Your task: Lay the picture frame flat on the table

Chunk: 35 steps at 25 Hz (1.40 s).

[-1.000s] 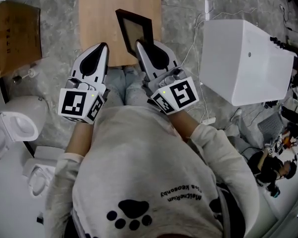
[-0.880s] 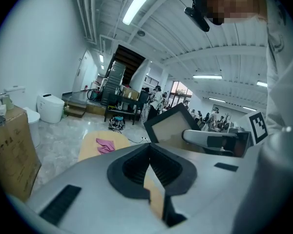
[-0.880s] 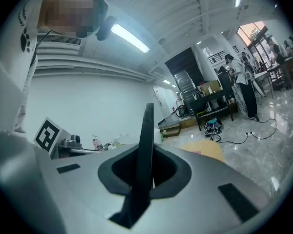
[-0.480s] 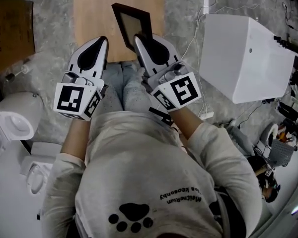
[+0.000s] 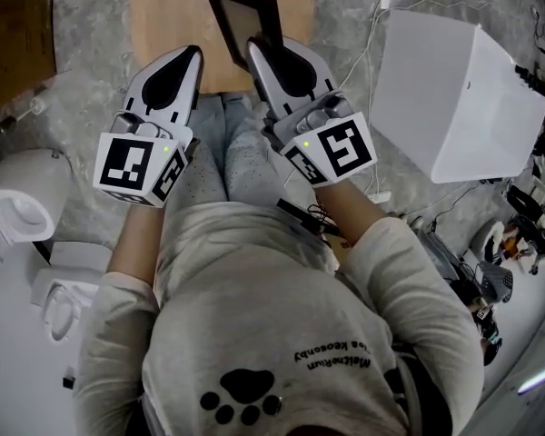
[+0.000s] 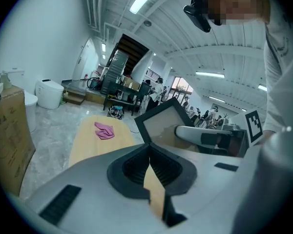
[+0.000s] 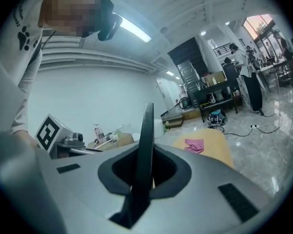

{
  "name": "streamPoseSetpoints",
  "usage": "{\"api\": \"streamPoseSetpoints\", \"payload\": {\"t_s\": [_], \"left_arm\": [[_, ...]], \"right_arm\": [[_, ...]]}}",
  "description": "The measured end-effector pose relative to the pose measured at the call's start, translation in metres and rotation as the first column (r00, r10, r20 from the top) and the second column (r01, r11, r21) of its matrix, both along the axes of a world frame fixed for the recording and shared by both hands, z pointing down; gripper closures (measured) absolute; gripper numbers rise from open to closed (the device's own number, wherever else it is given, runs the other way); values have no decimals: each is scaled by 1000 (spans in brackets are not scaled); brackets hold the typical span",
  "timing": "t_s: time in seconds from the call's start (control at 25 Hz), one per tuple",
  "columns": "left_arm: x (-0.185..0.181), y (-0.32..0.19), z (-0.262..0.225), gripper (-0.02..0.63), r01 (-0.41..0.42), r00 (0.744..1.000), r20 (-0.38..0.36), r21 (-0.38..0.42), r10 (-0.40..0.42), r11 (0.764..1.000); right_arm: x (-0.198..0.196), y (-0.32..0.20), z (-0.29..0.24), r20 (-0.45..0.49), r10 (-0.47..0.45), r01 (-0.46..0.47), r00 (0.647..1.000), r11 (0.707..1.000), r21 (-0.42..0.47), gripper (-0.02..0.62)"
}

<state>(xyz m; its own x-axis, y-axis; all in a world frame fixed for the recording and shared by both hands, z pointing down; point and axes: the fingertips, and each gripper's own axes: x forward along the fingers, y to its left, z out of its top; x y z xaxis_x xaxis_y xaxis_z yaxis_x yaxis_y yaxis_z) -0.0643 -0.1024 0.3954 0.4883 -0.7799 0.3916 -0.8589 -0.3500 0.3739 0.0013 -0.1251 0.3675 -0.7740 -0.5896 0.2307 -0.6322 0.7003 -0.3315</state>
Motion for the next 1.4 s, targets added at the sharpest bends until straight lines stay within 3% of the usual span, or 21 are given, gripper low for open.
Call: {"api": "streamPoseSetpoints", "payload": {"t_s": [0.36, 0.76, 1.12, 1.36, 1.4], "left_arm": [[-9, 1, 40, 597, 31, 999, -20, -14, -31, 999], [-15, 0, 79, 597, 75, 996, -37, -23, -76, 997], [-13, 0, 118, 595, 59, 997, -51, -64, -62, 996], [-13, 1, 145, 592, 48, 999, -9, -111, -50, 993], [-13, 1, 151, 560, 41, 999, 4, -125, -41, 991]], "right_arm": [[0, -11, 34, -11, 27, -27, 1000, 1000, -6, 557], [-8, -4, 79, -16, -8, 8, 1000, 1000, -24, 557], [-12, -6, 113, -11, -21, 20, 1000, 999, -43, 557], [-16, -4, 130, 6, -38, 39, 999, 998, -55, 557], [-17, -3, 133, 9, -44, 45, 999, 997, -56, 557]]}}
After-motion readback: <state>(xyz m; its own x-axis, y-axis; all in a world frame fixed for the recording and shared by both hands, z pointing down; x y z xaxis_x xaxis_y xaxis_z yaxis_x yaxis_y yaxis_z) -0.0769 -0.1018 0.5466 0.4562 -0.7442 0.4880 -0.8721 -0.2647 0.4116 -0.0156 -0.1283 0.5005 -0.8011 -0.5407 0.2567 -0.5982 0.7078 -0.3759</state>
